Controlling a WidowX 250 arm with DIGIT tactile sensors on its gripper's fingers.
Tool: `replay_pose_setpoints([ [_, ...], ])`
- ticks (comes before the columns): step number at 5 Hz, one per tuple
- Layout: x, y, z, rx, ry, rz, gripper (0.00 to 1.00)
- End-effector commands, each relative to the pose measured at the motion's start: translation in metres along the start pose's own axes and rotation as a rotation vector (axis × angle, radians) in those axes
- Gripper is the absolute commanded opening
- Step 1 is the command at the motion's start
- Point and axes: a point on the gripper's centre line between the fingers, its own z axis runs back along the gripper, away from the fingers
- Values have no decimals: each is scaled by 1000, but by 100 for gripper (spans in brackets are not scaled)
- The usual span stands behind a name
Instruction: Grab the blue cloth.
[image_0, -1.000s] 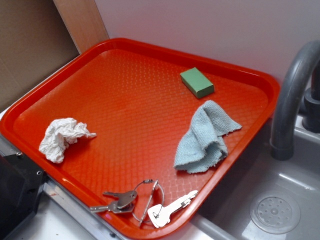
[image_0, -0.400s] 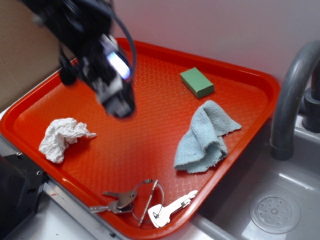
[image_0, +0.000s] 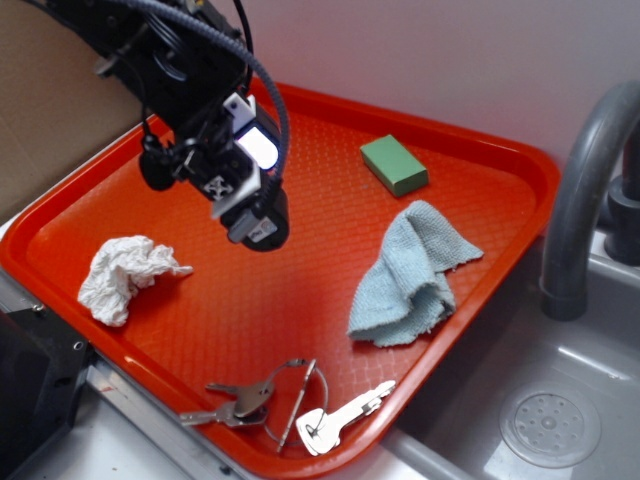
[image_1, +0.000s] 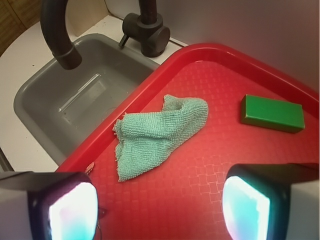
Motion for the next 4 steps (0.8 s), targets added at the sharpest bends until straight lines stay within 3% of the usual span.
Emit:
replay_pose_setpoints([
  [1,10,-12,13,6,-32,-4,100],
  [2,24,-25,-32,72,28,-43,100],
  [3,28,-31,-59,57,33,-99,100],
  [4,39,-35,-103,85,112,-109,100],
])
